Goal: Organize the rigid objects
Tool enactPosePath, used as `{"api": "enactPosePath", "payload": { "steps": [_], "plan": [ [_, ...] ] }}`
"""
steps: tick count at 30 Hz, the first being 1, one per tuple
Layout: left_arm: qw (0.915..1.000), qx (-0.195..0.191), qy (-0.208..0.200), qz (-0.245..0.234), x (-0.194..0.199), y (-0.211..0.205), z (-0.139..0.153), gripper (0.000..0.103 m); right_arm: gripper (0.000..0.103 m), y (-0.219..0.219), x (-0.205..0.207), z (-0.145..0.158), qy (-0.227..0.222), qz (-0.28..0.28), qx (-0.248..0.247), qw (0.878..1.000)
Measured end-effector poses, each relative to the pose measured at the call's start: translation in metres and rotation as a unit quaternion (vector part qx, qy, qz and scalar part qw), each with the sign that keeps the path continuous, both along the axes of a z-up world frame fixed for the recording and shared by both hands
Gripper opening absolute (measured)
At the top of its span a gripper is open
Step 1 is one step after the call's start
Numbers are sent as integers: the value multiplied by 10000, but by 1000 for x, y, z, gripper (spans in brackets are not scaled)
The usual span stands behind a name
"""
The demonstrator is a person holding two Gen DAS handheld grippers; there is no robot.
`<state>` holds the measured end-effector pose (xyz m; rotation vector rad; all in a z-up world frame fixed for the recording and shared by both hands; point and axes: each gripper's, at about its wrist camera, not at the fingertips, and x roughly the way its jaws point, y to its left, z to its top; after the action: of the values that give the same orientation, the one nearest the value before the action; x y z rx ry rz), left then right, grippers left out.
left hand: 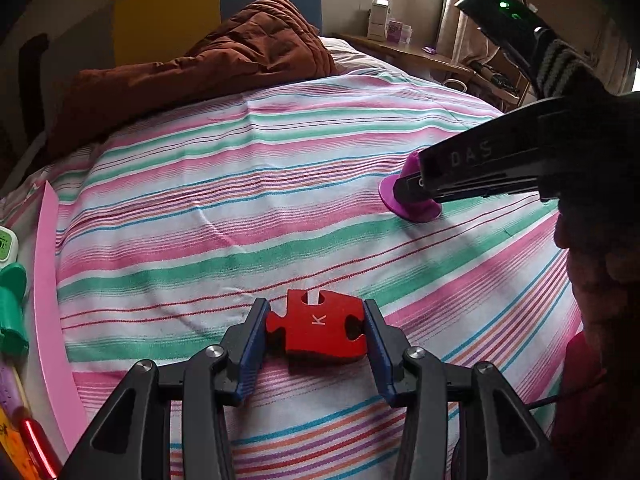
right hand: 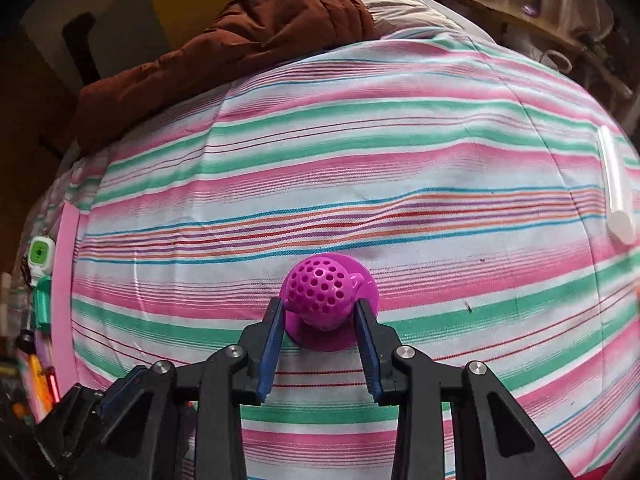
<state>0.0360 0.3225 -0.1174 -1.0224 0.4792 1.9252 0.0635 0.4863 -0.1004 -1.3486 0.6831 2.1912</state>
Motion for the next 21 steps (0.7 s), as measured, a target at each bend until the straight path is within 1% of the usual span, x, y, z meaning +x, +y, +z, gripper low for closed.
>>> {"api": "enactPosePath", "payload": {
  "steps": [3, 7, 17, 21],
  "plan": [
    [10000, -11, 8, 14, 0, -1, 1, 46, 35, -3, -2, -1, -151, 100, 180, 9997],
    [9998, -84, 201, -3, 6, -2, 1, 46, 35, -6, -4, -2, -217, 158, 335, 9991],
    [9997, -161, 192, 70, 12, -15, 6, 46, 34, -12, -9, -4, -316, 290, 653, 9969],
    [9997, -85, 215, 99, 16, -22, 15, 46, 34, -13, -9, -5, -316, 319, 697, 9966]
  ]
}}
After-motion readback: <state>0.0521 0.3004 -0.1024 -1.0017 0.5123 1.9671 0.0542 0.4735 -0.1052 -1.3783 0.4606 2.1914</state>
